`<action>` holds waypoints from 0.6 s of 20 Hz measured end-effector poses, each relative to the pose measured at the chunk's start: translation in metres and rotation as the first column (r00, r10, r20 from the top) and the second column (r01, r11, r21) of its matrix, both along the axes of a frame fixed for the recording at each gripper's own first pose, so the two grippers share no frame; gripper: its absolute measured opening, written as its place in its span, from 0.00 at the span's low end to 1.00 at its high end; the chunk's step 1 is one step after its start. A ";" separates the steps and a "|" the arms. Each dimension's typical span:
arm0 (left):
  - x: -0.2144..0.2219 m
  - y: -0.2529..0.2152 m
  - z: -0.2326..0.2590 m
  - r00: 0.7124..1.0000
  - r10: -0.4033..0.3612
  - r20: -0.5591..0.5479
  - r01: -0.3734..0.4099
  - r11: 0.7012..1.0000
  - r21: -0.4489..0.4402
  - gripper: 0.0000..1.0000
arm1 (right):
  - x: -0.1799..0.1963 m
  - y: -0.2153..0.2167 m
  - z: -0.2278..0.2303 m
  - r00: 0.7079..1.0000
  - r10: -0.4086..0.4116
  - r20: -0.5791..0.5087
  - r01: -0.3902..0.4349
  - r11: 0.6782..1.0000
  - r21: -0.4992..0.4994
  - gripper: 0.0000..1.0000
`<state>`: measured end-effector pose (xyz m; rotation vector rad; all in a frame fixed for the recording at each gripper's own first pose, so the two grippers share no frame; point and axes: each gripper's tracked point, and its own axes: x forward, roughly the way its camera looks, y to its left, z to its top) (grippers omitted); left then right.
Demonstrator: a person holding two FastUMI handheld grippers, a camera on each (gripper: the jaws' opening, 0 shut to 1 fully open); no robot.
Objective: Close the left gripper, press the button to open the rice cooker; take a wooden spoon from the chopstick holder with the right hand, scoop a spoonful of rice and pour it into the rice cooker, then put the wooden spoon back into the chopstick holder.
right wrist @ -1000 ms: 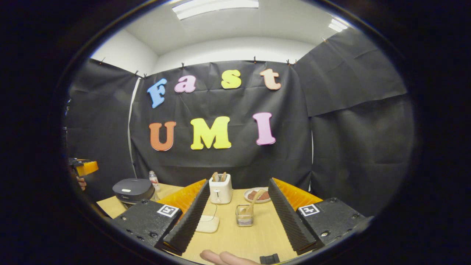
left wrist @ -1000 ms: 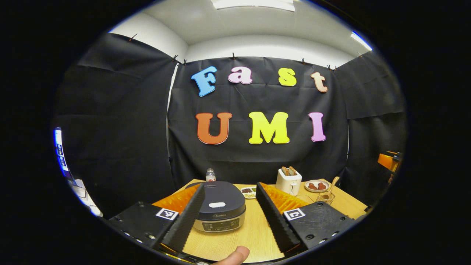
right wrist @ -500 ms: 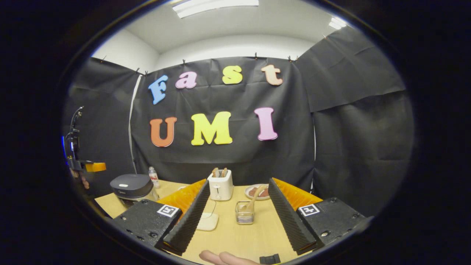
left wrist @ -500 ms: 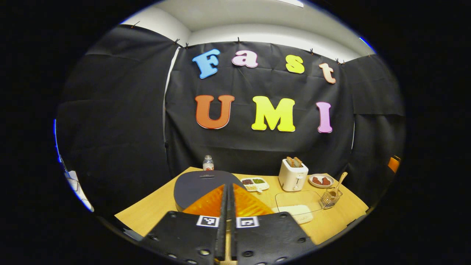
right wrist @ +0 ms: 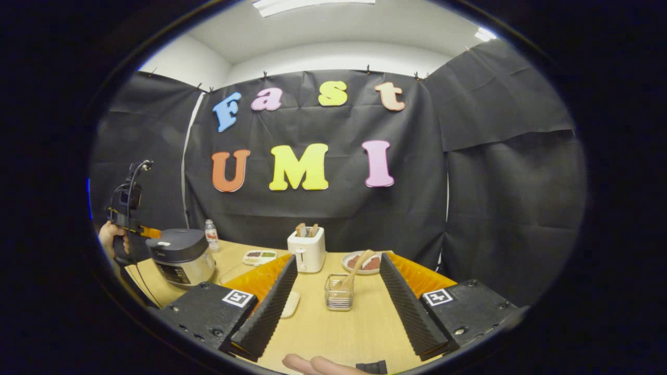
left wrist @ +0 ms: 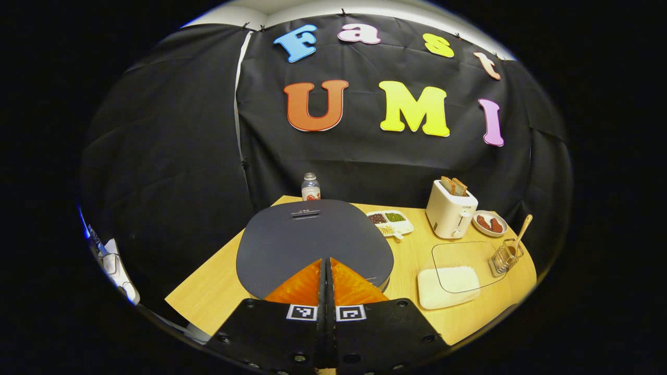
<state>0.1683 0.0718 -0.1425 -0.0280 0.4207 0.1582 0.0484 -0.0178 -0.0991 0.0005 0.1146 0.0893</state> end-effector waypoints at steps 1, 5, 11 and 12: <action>0.002 0.001 -0.003 1.000 0.003 -0.010 -0.003 1.000 -0.011 0.00 | 0.002 -0.001 -0.004 1.000 0.000 -0.011 0.000 1.000 0.003 1.00; 0.004 0.006 -0.019 0.997 0.026 -0.077 -0.028 1.000 -0.015 0.00 | 0.006 -0.002 -0.013 1.000 -0.004 -0.030 0.004 1.000 0.020 0.97; 0.001 0.008 -0.027 0.992 0.041 -0.118 -0.052 0.994 -0.092 0.00 | 0.006 -0.003 -0.023 0.999 0.000 -0.049 0.001 1.000 0.016 1.00; 0.002 0.007 -0.027 0.991 0.052 -0.123 -0.065 0.992 -0.106 0.00 | 0.005 -0.004 -0.024 0.999 0.000 -0.049 0.001 1.000 0.016 1.00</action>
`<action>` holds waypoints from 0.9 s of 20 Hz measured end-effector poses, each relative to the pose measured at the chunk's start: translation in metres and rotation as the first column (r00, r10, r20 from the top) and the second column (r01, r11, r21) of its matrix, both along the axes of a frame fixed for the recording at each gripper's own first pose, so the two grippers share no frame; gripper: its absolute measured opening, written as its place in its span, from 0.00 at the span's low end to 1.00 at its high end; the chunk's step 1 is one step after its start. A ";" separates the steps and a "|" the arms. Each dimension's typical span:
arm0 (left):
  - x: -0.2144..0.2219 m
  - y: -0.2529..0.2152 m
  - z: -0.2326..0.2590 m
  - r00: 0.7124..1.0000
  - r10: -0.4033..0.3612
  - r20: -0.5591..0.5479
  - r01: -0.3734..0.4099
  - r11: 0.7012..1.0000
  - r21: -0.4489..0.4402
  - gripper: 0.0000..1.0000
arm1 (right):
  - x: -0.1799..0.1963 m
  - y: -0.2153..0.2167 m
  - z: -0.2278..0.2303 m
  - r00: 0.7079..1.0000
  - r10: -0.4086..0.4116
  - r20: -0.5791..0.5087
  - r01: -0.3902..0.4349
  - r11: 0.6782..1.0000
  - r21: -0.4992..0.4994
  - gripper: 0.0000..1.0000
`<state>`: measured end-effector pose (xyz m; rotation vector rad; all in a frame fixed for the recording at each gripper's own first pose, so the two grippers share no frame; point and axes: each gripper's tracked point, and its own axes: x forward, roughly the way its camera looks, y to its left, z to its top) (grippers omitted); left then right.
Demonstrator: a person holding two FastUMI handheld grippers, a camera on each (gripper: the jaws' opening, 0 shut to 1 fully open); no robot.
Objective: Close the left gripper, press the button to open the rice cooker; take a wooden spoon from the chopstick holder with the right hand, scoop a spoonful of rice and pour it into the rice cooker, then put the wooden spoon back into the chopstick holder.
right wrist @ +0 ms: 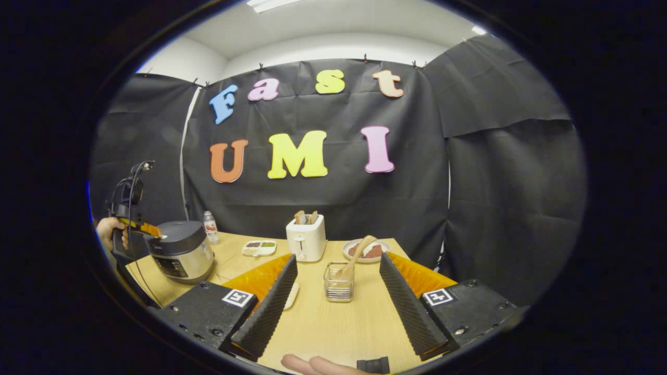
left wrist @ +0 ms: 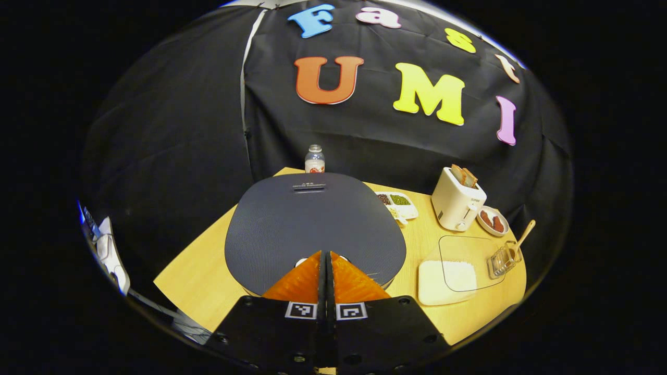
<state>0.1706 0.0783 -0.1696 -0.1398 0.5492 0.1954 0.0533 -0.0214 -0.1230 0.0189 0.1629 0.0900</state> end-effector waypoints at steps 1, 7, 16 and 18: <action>-0.002 -0.001 -0.006 1.000 -0.001 -0.029 0.001 1.000 0.005 0.00 | 0.000 0.002 -0.002 1.000 0.004 -0.002 -0.004 1.000 -0.001 1.00; -0.001 0.001 0.001 1.000 0.013 0.006 -0.013 0.996 0.084 0.00 | -0.010 0.007 -0.005 1.000 0.009 -0.018 -0.010 1.000 -0.017 1.00; -0.059 -0.036 0.101 0.941 -0.081 0.327 0.042 0.991 0.126 0.96 | -0.030 -0.011 -0.010 0.999 -0.038 -0.021 0.037 0.999 -0.033 1.00; -0.069 -0.040 0.110 0.936 -0.090 0.340 0.040 0.988 0.151 0.96 | -0.030 -0.012 -0.012 0.999 -0.043 -0.023 0.042 0.999 -0.032 1.00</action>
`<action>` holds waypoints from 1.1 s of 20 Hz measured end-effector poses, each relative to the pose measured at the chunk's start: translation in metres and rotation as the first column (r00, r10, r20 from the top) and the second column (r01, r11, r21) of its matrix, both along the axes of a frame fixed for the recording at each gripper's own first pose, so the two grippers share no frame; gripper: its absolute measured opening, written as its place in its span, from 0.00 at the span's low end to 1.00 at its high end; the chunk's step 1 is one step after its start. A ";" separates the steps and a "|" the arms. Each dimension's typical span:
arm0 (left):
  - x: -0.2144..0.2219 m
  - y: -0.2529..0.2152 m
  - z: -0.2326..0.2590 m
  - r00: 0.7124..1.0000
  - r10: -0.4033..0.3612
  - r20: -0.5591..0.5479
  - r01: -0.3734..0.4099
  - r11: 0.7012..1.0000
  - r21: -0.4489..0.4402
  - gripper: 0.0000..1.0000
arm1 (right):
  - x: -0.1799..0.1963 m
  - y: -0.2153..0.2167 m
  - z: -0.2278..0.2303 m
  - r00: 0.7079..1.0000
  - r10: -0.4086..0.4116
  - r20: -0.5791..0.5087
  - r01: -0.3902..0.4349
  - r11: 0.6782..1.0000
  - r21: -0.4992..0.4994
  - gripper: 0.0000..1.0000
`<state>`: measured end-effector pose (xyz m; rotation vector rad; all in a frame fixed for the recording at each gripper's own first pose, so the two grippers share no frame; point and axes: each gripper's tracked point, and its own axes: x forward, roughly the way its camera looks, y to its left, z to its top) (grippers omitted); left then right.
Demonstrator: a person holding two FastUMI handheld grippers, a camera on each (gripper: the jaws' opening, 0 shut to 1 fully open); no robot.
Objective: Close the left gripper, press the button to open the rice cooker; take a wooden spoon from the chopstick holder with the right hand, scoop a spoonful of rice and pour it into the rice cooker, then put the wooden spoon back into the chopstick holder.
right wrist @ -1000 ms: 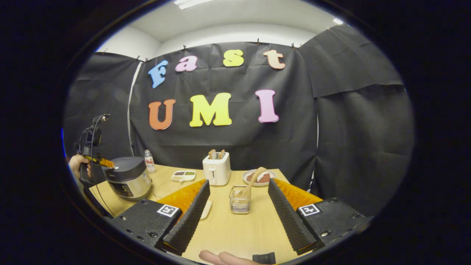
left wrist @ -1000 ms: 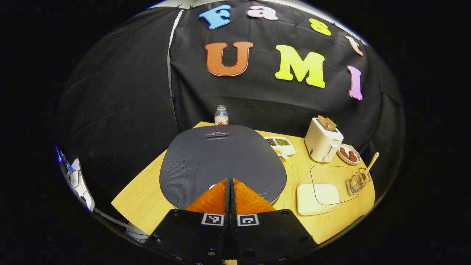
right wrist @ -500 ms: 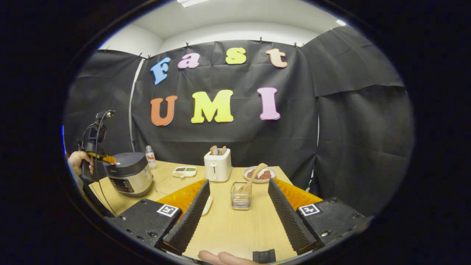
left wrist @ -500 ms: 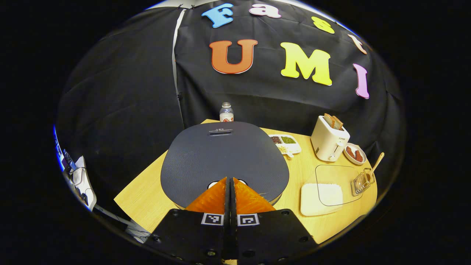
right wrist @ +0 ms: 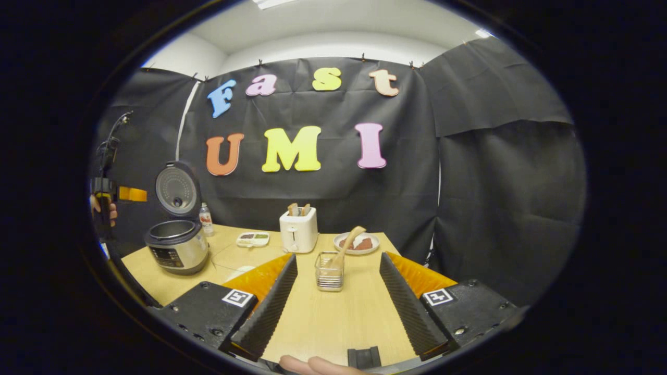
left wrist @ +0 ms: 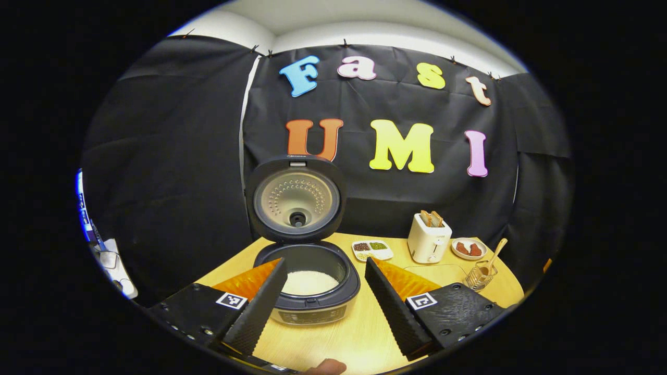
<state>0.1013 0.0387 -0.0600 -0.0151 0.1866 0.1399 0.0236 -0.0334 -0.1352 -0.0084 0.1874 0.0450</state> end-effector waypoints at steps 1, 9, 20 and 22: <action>-0.006 0.000 0.000 1.000 0.007 0.003 -0.007 1.000 -0.002 0.96 | 0.000 0.001 0.000 1.000 0.000 -0.001 0.000 1.000 0.002 1.00; -0.039 -0.011 0.004 0.997 0.005 0.072 -0.004 1.000 -0.016 0.95 | 0.033 -0.016 -0.008 0.999 -0.051 0.012 0.051 0.998 0.025 0.97; -0.065 -0.035 0.009 0.986 -0.084 0.143 0.080 0.996 0.038 0.95 | 0.165 -0.024 -0.064 0.993 -0.026 -0.118 0.040 0.993 0.113 1.00; -0.064 -0.034 0.012 0.983 -0.086 0.161 0.083 0.996 0.025 0.95 | 0.189 -0.023 -0.075 0.991 -0.017 -0.136 0.035 0.991 0.132 1.00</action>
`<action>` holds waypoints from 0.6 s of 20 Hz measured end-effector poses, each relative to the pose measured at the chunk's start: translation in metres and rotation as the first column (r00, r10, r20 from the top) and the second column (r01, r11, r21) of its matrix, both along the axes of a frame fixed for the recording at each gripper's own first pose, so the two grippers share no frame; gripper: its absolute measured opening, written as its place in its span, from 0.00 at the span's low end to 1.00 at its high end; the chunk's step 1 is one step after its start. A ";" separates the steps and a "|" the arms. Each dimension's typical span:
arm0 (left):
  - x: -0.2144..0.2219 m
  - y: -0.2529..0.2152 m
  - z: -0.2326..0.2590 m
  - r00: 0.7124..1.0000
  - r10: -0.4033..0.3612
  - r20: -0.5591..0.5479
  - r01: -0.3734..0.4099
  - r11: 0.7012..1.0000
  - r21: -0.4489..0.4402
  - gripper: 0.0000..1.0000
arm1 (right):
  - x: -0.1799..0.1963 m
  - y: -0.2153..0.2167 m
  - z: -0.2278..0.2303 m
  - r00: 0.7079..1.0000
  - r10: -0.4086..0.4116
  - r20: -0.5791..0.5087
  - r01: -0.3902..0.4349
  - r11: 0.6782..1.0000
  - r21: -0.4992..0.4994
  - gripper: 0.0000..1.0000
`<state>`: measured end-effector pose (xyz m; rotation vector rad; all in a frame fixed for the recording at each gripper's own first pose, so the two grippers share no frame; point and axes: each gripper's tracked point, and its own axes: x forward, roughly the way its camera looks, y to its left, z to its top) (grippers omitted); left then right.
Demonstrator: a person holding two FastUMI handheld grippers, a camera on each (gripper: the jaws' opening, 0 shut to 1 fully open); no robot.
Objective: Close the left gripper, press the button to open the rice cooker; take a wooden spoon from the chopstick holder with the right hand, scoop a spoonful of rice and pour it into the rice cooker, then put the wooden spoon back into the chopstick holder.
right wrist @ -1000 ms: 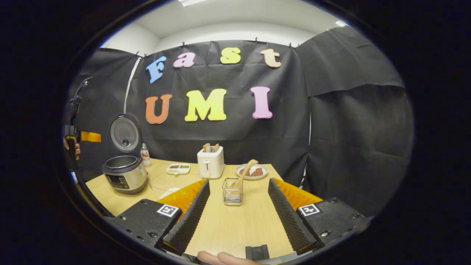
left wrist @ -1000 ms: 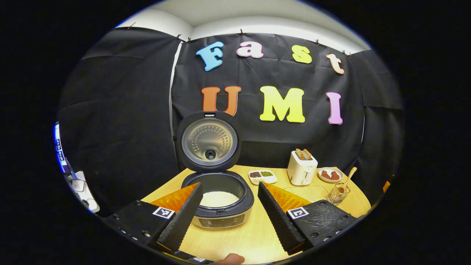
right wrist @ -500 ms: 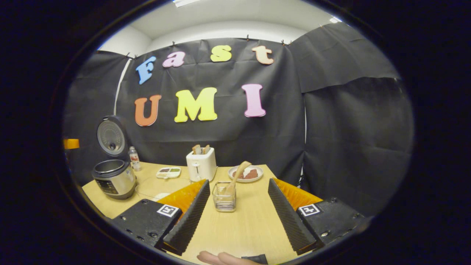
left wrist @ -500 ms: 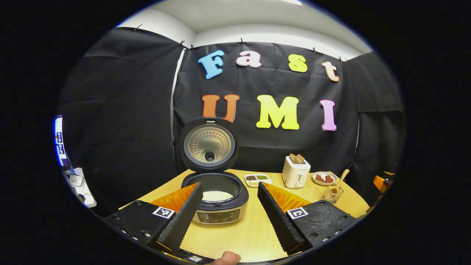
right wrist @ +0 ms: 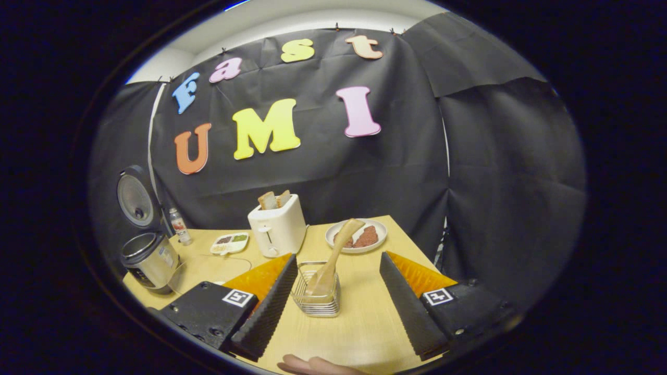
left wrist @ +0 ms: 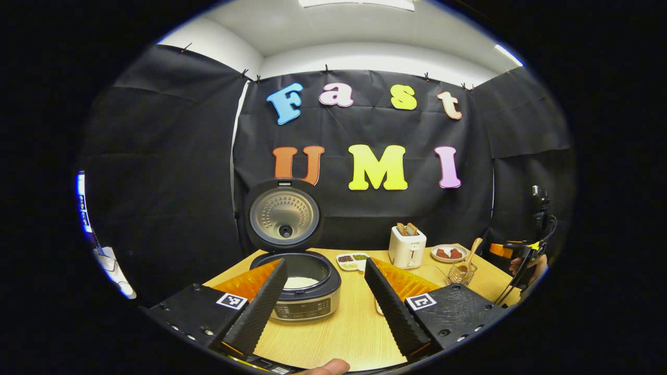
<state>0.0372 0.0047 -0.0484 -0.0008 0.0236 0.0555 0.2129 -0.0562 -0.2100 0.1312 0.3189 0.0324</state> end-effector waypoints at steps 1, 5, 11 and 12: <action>0.003 0.003 0.000 1.000 0.002 0.001 -0.002 1.000 -0.012 0.95 | 0.012 0.004 -0.005 1.000 0.018 0.000 -0.018 1.000 0.004 1.00; 0.012 0.013 0.003 1.000 0.007 0.011 -0.007 1.000 0.012 0.95 | 0.053 0.011 -0.028 0.998 0.057 -0.032 -0.058 0.997 -0.043 1.00; 0.033 0.011 -0.017 1.000 -0.010 0.008 0.010 0.998 0.059 0.95 | 0.098 0.017 -0.051 0.993 0.069 -0.094 -0.073 0.996 -0.041 0.94; 0.037 0.009 -0.023 1.000 -0.012 -0.002 0.012 0.998 0.060 0.95 | 0.105 0.015 -0.058 0.992 0.056 -0.114 -0.059 0.998 -0.024 0.99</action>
